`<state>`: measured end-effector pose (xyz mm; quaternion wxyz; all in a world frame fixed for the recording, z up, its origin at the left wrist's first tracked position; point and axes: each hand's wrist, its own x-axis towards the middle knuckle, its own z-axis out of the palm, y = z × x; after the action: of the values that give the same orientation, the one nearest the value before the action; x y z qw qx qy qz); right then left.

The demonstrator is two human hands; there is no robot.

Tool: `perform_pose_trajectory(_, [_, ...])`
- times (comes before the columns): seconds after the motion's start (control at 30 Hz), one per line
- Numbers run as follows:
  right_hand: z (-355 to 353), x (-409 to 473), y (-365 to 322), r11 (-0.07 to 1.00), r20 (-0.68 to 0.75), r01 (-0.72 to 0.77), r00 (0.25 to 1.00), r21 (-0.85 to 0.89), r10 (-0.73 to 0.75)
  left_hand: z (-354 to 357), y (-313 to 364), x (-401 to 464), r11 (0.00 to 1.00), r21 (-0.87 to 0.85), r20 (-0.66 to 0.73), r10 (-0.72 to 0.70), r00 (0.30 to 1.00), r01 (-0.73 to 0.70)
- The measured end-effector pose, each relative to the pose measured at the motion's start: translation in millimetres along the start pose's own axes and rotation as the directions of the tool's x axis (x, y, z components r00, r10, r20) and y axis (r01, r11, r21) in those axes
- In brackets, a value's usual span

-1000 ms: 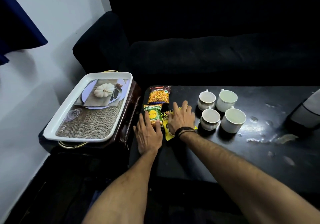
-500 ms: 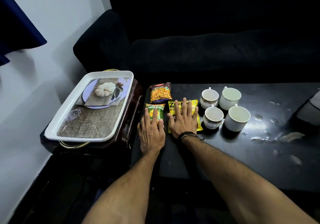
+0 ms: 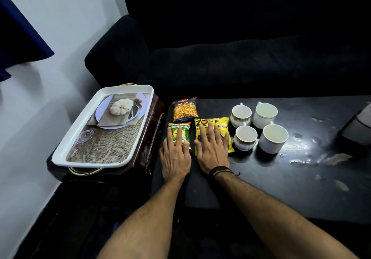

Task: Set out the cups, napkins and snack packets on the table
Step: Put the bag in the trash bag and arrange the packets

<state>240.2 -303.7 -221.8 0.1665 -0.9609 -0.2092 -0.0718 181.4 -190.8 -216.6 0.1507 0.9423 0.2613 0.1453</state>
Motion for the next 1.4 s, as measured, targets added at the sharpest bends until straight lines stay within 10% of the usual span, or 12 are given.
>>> perform_pose_trajectory(0.17, [-33, 68, -22, 0.972, -0.096, 0.123, 0.99, 0.199, -0.106, 1, 0, 3, 0.999, 0.021, 0.017, -0.027, 0.999, 0.026])
perform_pose_trajectory(0.47, [-15, 136, -41, 0.987, 0.457, 0.14, 0.874, 0.082, -0.162, 1, -1, 3, 0.999, -0.021, 0.036, -0.027, 0.999, 0.028])
perform_pose_trajectory(1.0, [-12, 132, -25, 0.986, 0.458, 0.104, 0.876, 0.128, -0.152, 2, -1, 3, 0.999, 0.03, 0.045, -0.033, 0.998, 0.031])
perform_pose_trajectory(1.4, [-17, 19, -9, 0.998, -0.027, 0.048, 0.998, -0.031, -0.049, -2, 0, -2, 0.999, 0.039, -0.043, 0.039, 0.998, -0.037])
